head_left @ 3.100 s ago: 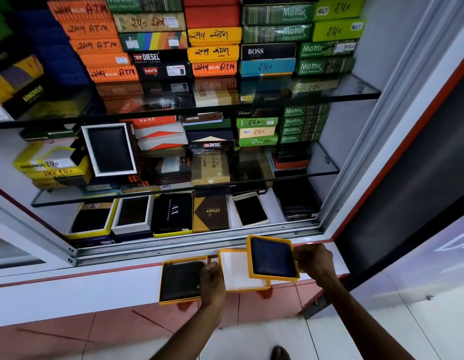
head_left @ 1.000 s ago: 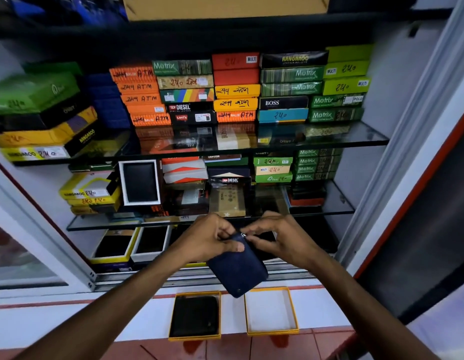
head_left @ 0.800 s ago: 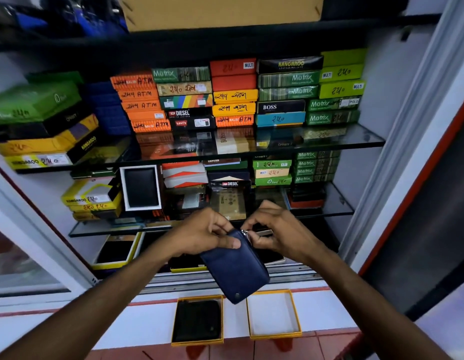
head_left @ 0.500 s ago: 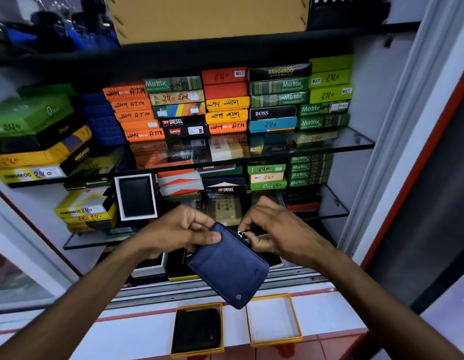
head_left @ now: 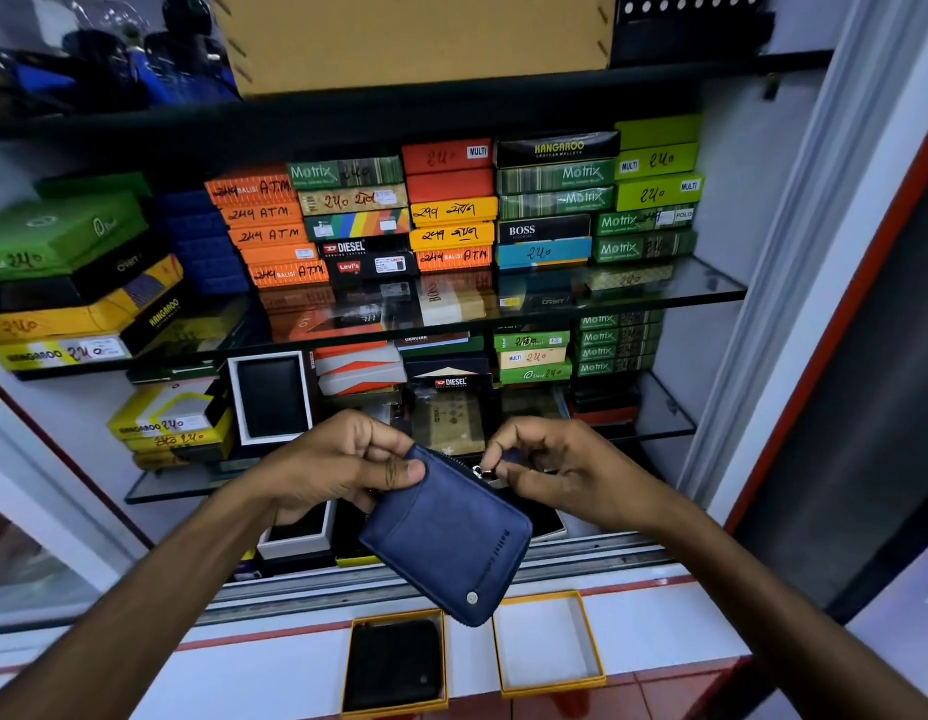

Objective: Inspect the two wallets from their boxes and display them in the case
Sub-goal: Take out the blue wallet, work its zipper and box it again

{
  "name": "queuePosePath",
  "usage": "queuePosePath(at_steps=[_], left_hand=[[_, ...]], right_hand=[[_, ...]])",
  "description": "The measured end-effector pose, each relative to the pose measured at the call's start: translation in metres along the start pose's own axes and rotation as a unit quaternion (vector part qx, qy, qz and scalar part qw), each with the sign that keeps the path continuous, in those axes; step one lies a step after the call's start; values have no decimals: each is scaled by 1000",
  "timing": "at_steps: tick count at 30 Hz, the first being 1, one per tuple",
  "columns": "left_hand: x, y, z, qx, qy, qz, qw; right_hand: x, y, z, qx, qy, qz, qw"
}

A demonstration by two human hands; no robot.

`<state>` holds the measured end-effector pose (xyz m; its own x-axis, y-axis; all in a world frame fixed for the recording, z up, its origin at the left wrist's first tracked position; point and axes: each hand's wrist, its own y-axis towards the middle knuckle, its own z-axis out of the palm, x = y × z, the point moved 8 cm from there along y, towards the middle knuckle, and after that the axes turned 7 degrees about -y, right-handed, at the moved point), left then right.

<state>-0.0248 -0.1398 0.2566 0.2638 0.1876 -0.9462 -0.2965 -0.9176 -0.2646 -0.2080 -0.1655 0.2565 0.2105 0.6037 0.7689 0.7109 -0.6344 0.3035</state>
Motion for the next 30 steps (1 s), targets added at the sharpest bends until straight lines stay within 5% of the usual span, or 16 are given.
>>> queuePosePath(at_steps=[5, 12, 19, 25, 30], left_hand=[[-1, 0, -1, -1, 0, -7, 1000], [3, -1, -3, 6, -8, -22, 1000], [32, -5, -22, -60, -150, -28, 986], [61, -1, -4, -125, -329, -57, 934], [71, 1, 6, -179, -492, -58, 850]], right_hand=[[-5, 2, -1, 5, 52, 15, 999], [14, 6, -9, -23, -82, -37, 996], [16, -10, -26, -74, -122, -25, 989], [25, -22, -23, -215, -180, 23, 960], [35, -35, -7, -305, -243, 42, 920]])
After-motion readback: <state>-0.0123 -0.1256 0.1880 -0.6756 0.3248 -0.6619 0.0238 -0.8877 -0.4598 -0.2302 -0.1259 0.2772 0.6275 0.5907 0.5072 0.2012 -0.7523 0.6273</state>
